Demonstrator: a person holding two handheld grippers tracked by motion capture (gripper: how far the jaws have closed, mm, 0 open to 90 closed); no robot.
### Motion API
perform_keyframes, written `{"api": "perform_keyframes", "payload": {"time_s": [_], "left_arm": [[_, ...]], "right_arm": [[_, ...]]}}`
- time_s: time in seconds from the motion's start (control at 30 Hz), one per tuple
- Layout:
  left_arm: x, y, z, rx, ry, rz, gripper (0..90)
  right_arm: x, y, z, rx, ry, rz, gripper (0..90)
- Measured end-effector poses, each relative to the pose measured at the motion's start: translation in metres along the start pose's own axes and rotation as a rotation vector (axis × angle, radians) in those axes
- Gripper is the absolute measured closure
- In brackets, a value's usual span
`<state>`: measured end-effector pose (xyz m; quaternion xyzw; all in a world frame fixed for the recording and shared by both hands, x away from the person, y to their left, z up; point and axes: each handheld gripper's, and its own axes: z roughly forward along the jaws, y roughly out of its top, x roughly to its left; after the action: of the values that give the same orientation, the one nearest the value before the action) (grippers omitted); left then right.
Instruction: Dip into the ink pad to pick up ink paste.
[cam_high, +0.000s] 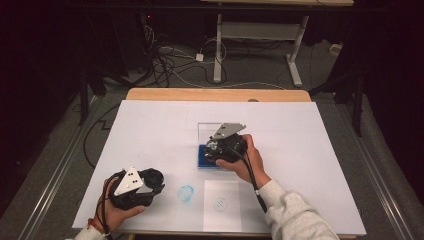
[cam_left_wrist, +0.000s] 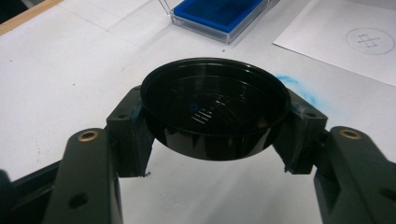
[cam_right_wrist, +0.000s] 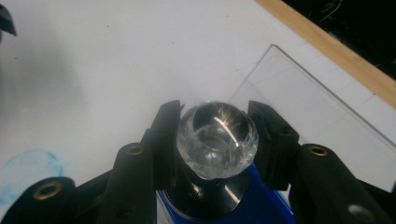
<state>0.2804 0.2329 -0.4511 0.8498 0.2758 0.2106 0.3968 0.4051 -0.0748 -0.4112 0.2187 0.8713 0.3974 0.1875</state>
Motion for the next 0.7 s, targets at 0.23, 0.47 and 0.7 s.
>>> {"api": "perform_keyframes", "payload": {"time_s": [0.23, 0.47, 0.7], "left_arm": [[0.002, 0.000, 0.001, 0.005, 0.003, -0.015, 37.2], [0.003, 0.000, 0.001, -0.001, 0.001, -0.022, 37.1], [0.003, 0.000, 0.003, -0.002, -0.005, -0.027, 37.1]], "right_arm": [[-0.003, -0.004, 0.023, 0.046, -0.002, 0.016, 57.3], [-0.001, -0.005, 0.026, 0.062, -0.004, 0.001, 57.3], [-0.004, -0.013, 0.025, 0.038, 0.007, 0.046, 57.3]]}}
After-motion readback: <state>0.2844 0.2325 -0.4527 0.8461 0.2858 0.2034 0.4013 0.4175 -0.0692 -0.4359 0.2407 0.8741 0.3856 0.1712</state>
